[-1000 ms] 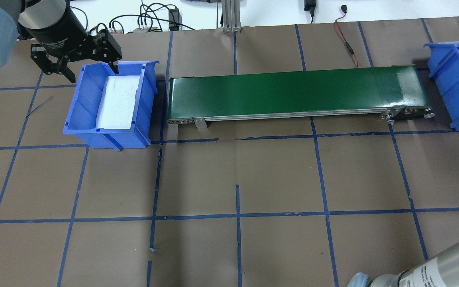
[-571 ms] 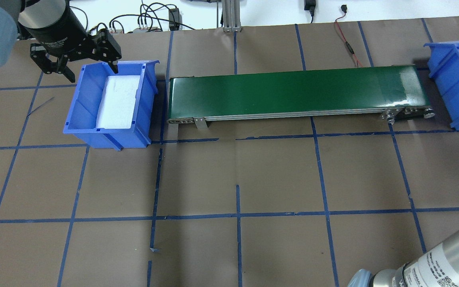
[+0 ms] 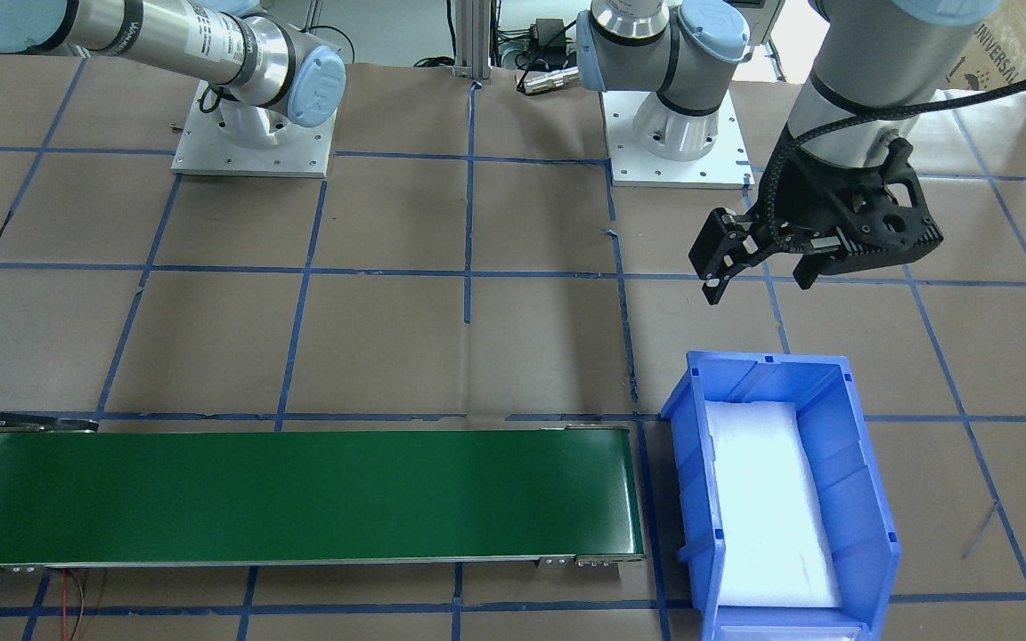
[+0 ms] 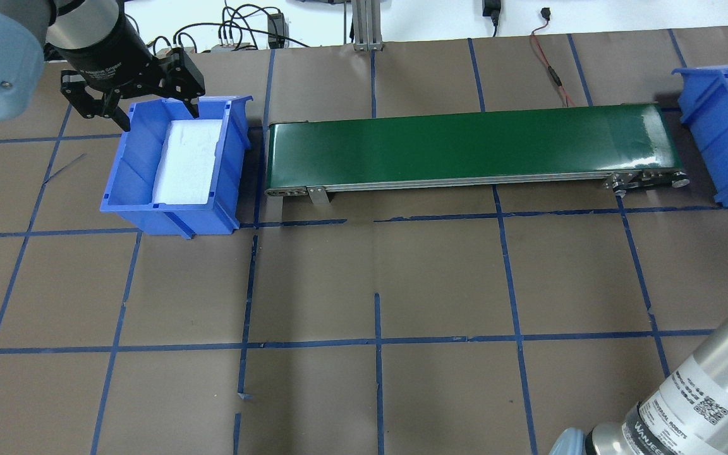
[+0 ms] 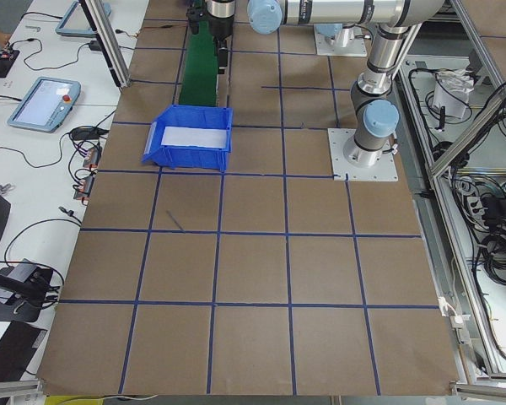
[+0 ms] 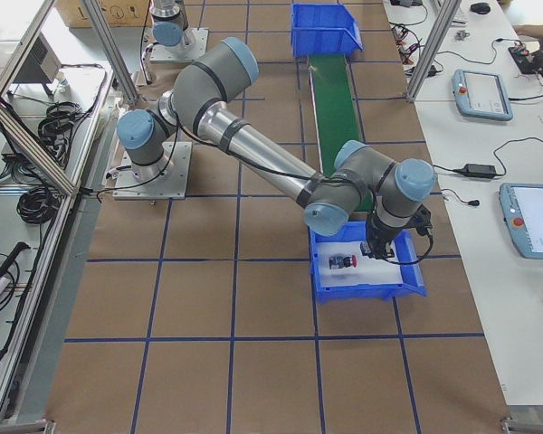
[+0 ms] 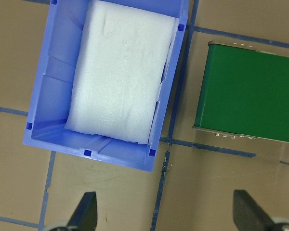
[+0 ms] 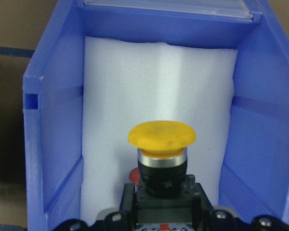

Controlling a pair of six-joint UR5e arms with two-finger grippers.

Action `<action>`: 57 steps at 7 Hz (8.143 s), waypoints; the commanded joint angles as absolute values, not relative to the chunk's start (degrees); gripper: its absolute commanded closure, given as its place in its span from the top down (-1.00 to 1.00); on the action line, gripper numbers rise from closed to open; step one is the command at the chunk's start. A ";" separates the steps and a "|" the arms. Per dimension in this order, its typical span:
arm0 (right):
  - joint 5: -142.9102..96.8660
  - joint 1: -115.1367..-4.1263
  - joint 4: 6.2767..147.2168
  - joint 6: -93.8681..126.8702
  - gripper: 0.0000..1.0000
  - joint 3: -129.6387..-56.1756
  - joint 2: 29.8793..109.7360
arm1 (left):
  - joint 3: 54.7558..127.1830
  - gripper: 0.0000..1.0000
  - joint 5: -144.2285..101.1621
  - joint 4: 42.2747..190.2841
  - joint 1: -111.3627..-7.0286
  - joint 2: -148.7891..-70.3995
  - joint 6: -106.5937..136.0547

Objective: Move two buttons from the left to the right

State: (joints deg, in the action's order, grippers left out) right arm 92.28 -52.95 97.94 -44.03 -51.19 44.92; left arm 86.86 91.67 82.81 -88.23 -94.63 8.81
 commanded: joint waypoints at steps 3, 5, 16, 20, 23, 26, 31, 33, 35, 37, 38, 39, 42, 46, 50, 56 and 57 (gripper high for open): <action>90.45 -54.76 98.87 -44.03 -0.91 -44.12 36.13 | 86.40 1.00 91.76 82.71 -89.21 -95.18 8.88; 90.35 -54.76 98.96 -44.03 -0.90 -44.12 34.99 | 86.13 1.00 91.67 82.71 -89.12 -95.27 8.96; 89.91 -53.70 95.21 -45.70 0.69 -44.04 37.43 | 85.96 1.00 91.49 82.44 -89.12 -95.27 8.88; 89.91 -56.49 85.00 -45.53 0.70 -44.38 48.14 | 85.87 1.00 91.58 82.44 -89.03 -95.19 8.79; 90.87 -71.58 80.89 -36.00 0.75 -44.82 54.12 | 85.87 1.00 91.58 82.44 -89.03 -95.19 8.79; 91.23 -83.72 74.89 -18.17 0.83 -47.70 60.36 | 85.96 1.00 91.58 82.44 -88.95 -95.01 8.53; 90.44 -87.19 76.02 -13.36 1.00 -75.35 82.12 | 86.04 1.00 91.58 82.44 -88.95 -95.01 8.53; 90.35 -87.28 75.76 -13.10 1.00 -81.45 90.05 | 85.96 1.00 91.41 82.44 -88.95 -95.01 8.53; 90.00 -87.28 78.72 -13.01 1.00 -86.28 92.72 | 86.22 1.00 91.49 82.44 -88.95 -95.01 8.53; 90.44 -87.28 84.27 -13.01 1.00 -91.39 95.00 | 86.05 1.00 91.49 82.44 -88.95 -95.01 8.53; 90.27 -87.28 84.46 -12.83 1.00 -91.32 95.10 | 86.39 1.00 91.58 82.44 -88.95 -95.01 8.53; 90.26 -87.45 84.90 -12.83 1.00 -91.32 95.10 | 86.40 1.00 91.58 82.44 -88.95 -95.01 8.53; 90.88 -88.68 87.89 -12.92 1.00 -90.71 93.70 | 87.01 1.00 91.58 82.35 -88.95 -94.66 8.53; 91.05 -88.33 86.93 -12.92 1.00 -85.95 89.12 | 86.04 1.00 91.40 82.35 -88.86 -95.10 8.53; 91.23 -87.54 86.84 -12.92 1.00 -86.22 89.21 | 86.48 1.00 91.58 82.44 -88.86 -94.83 8.53; 91.14 -87.54 86.75 -12.75 1.00 -86.31 89.38 | 86.14 1.00 91.50 82.35 -88.86 -94.83 8.53; 91.14 -87.54 86.84 -12.83 1.00 -86.31 89.21 | 86.13 1.00 91.49 82.35 -88.77 -94.83 8.53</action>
